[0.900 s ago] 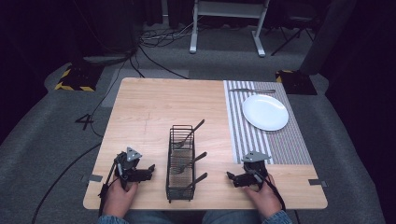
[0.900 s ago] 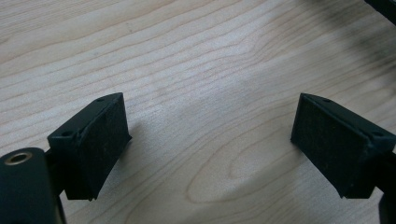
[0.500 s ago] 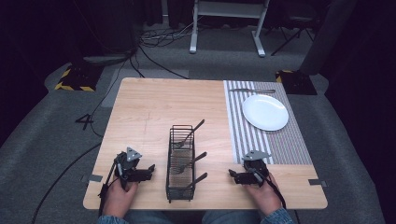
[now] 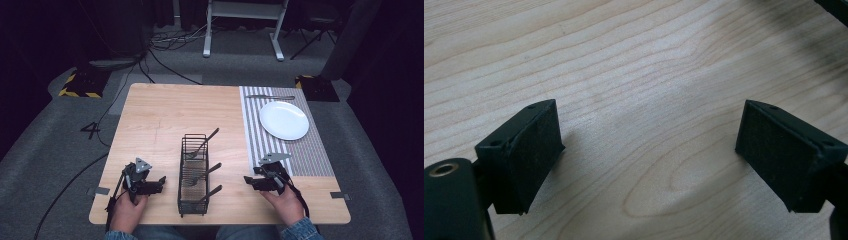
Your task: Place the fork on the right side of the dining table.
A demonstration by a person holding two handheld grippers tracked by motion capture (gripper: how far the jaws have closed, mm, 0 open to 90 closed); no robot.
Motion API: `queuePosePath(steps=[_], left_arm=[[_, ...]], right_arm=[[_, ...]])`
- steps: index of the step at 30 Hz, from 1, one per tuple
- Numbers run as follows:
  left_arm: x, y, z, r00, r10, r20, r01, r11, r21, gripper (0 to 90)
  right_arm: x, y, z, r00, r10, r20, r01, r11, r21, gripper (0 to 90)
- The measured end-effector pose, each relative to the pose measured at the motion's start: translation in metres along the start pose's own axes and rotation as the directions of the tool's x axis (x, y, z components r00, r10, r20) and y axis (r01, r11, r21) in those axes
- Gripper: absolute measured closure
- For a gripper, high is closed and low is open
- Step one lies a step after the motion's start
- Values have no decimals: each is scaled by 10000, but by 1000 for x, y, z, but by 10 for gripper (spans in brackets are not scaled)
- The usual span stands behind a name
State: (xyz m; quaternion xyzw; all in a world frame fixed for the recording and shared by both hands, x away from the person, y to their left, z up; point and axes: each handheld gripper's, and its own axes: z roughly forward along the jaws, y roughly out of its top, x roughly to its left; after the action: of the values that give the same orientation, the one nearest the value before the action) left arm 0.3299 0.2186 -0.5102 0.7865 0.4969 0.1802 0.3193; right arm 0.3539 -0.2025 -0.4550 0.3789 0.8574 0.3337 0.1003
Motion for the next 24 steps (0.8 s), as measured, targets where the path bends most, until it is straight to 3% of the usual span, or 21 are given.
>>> queuePosePath(steps=[8,24], left_arm=[[0,0,0,10000,-8,-5,8,10000,-16,112],[0,0,0,10000,3,7,-3,10000,-13,112]], right_arm=[[2,26,-13,9995,-7,-323,0,9998,-221,487],[7,79,-20,9982,-466,-380,442,9971,-623,521]])
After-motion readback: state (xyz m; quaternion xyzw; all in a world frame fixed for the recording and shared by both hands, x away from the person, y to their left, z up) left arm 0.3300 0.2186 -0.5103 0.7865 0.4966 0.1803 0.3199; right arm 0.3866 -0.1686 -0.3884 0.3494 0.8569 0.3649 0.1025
